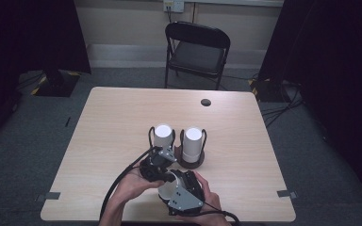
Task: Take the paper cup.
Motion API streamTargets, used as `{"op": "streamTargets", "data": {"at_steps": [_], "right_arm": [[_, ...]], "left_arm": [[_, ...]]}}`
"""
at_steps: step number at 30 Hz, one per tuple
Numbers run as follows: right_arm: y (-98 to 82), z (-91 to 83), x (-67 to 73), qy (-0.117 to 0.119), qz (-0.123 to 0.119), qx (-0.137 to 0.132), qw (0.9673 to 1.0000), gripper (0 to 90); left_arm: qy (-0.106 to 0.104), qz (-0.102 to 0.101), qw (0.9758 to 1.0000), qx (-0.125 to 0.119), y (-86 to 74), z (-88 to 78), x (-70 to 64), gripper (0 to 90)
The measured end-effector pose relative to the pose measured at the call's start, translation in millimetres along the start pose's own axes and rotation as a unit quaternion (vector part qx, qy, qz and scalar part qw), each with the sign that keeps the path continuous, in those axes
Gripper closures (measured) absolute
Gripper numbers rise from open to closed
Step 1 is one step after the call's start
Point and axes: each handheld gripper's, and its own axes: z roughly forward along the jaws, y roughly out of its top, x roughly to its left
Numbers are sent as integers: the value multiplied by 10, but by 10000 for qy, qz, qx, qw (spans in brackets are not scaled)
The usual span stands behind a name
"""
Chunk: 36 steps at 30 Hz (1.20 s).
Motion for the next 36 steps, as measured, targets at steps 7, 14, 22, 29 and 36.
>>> {"op": "streamTargets", "data": {"at_steps": [7,14,22,29,36], "right_arm": [[15,-9,-13,-121,15,-43,9999,199],[4,-31,-45,-51,156,-61,9998,222],[-27,-44,-65,-124,348,-135,9992,229],[-58,-60,-108,-150,675,-234,9973,231],[-91,-73,-131,-243,858,-216,9958,235]], "left_arm": [[-16,-18,10000,-65,-2,-19,19,889],[0,-61,9999,-141,-25,-8,23,886],[66,-137,9995,-268,-40,-9,20,879],[25,-255,9978,-617,-107,-1,47,832],[-6,-364,9945,-982,-166,25,24,816]]}}
